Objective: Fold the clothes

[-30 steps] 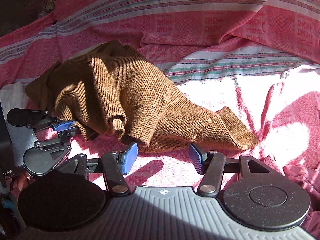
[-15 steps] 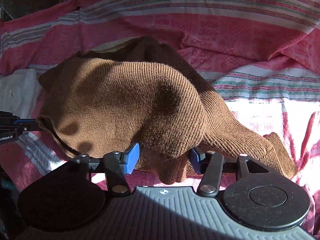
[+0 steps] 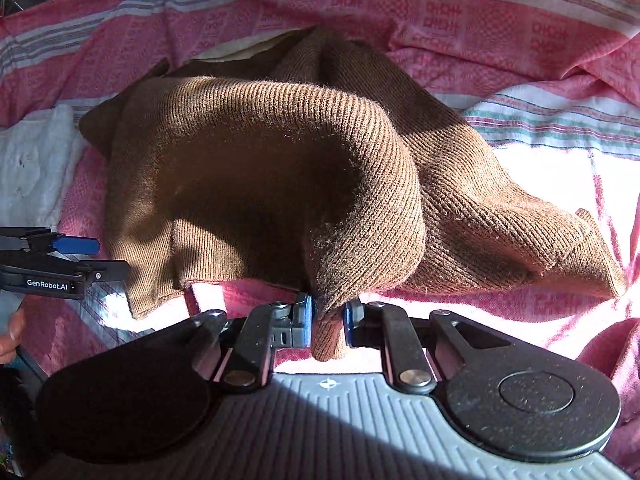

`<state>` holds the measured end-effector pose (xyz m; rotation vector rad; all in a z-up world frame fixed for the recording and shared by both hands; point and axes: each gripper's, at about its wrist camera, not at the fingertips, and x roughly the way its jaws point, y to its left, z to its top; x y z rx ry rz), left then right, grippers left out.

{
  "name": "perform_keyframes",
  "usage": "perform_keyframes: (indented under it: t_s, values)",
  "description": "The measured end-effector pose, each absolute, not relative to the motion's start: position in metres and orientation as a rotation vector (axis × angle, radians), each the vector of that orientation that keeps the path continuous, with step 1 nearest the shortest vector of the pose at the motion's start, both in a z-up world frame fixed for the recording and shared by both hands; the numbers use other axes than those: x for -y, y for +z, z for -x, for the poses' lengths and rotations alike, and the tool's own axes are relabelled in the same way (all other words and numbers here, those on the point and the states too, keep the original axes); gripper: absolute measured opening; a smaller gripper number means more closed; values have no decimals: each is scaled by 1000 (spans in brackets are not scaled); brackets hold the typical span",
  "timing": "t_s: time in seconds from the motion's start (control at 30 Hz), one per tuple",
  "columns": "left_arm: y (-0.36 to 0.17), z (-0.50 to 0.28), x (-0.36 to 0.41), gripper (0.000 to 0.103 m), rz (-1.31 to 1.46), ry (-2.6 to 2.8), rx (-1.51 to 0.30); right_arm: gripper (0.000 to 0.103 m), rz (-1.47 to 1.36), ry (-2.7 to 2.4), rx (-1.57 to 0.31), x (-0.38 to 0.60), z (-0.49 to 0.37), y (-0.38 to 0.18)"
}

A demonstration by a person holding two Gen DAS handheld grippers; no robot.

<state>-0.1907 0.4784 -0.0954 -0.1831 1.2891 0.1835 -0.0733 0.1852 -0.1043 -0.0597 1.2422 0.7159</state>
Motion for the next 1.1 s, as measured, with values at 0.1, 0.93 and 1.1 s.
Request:
perform_keyframes:
  t_s: [0.1,0.93,1.1]
  values:
    - [-102,177,-473,89,235,161,-1281,24,70,707,-1242,-188,75,-104]
    - [-31,286,-470,9,-10,13,-1417,11,143,994,-1443,-179,168,-87]
    - [-78,304,-488,34,-2,143,-1545,13,173,931,-1492,-186,175,-114]
